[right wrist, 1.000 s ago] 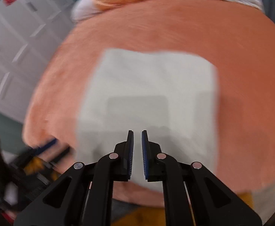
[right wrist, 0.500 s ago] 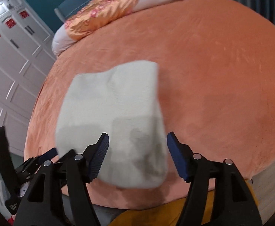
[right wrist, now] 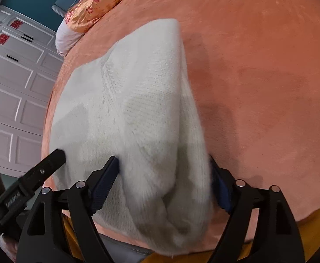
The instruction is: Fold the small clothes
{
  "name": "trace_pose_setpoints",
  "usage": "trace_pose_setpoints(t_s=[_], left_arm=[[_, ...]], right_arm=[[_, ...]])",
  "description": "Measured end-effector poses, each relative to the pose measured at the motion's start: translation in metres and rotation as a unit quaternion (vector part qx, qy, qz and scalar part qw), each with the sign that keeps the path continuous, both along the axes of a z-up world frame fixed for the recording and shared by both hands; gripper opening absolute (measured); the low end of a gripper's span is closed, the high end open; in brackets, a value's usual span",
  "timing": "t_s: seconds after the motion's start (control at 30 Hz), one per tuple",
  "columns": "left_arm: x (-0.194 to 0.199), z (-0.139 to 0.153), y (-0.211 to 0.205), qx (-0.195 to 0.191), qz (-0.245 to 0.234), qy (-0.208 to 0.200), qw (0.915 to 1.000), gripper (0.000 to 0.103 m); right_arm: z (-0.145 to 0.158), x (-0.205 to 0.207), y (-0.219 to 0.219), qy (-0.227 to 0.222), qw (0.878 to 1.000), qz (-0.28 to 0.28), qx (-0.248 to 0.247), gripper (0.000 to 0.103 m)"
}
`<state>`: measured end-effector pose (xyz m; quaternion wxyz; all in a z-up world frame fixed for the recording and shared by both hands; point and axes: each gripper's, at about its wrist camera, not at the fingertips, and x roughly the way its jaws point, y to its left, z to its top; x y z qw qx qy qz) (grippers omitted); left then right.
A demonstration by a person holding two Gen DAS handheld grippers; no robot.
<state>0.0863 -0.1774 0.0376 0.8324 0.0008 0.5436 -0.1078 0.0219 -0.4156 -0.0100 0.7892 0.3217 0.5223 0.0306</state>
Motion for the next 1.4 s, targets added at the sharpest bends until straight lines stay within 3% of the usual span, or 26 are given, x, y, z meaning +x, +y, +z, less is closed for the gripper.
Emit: trace_pose_setpoints(t_s=[0.07, 0.4, 0.83, 0.9, 0.97, 1.07, 1.13, 1.23, 1.4], left_arm=[[0.006, -0.005, 0.000, 0.003, 0.004, -0.003, 1.0000, 0.098], [0.016, -0.025, -0.010, 0.033, 0.017, -0.050, 0.9980, 0.098], [0.023, -0.032, -0.004, 0.016, 0.018, -0.066, 0.9976, 0.098], [0.025, -0.031, -0.003, 0.013, 0.012, -0.058, 0.9981, 0.098], [0.026, -0.027, -0.002, 0.004, -0.002, -0.043, 0.9991, 0.098], [0.017, -0.015, 0.001, -0.013, -0.032, -0.032, 0.9989, 0.083], [0.007, -0.007, 0.005, -0.023, -0.049, -0.028, 0.9981, 0.072], [-0.015, 0.001, 0.018, -0.051, -0.072, -0.002, 0.9961, 0.064], [-0.071, 0.002, 0.033, -0.058, -0.122, 0.027, 0.9905, 0.064]], right_arm=[[-0.004, 0.004, -0.002, -0.002, 1.000, 0.003, 0.010, 0.081], [-0.013, 0.015, -0.002, -0.015, 0.999, 0.014, 0.030, 0.088], [-0.018, 0.031, 0.003, -0.033, 0.999, 0.016, 0.039, 0.088], [-0.018, 0.035, 0.003, -0.034, 0.999, 0.017, 0.038, 0.079], [-0.018, 0.035, 0.000, -0.031, 0.997, 0.014, 0.065, 0.057], [-0.013, 0.027, -0.006, -0.031, 0.995, 0.003, 0.100, 0.038], [-0.007, 0.016, -0.006, -0.030, 0.995, 0.003, 0.100, 0.036], [-0.001, -0.017, -0.001, -0.015, 0.996, 0.002, 0.092, 0.036], [-0.003, -0.081, 0.006, 0.023, 0.994, 0.007, 0.108, 0.036]])
